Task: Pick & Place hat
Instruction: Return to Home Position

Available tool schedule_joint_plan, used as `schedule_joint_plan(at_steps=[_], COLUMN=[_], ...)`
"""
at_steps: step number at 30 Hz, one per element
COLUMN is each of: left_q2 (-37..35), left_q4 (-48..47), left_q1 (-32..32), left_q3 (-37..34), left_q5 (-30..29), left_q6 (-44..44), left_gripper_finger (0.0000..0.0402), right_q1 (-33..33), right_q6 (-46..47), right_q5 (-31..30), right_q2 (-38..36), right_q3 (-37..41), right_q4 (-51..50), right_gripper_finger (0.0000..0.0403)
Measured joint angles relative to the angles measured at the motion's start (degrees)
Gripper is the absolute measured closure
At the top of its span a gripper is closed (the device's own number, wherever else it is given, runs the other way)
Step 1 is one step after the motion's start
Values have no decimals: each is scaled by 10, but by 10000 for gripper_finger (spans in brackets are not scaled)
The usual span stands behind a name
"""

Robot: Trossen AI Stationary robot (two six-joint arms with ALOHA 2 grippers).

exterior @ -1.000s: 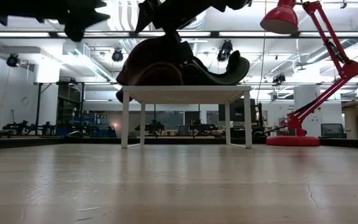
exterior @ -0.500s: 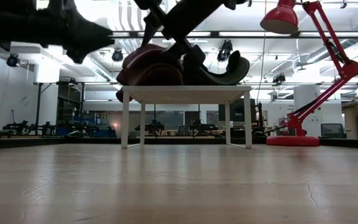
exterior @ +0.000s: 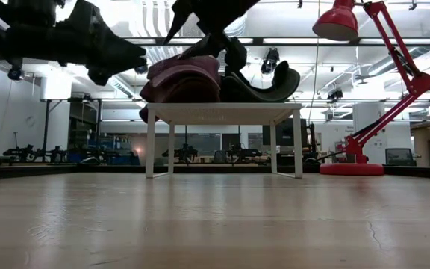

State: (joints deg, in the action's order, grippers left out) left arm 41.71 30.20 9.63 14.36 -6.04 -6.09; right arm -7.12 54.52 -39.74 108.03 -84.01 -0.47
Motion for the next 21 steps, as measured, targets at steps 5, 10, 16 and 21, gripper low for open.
schedule_joint_plan(at_steps=[5, 10, 16, 21], left_q2=[9, 39, 11, -33], left_q4=[3, -11, -151, -385], left_q1=[1, 4, 4, 3], left_q3=[15, 28, 101, 221], left_q5=[-15, -30, 58, 83], left_q6=[37, 38, -31, -34], left_gripper_finger=[239, 239, 239, 239], right_q1=[-12, -12, -45, -70], right_q6=[-13, 14, -138, -214], right_q5=[3, 7, 46, 19], right_q2=[-14, -45, -116, -204], right_q3=[0, 0, 12, 66], right_q4=[-55, -182, -269, -276], right_gripper_finger=[239, 242, 251, 259])
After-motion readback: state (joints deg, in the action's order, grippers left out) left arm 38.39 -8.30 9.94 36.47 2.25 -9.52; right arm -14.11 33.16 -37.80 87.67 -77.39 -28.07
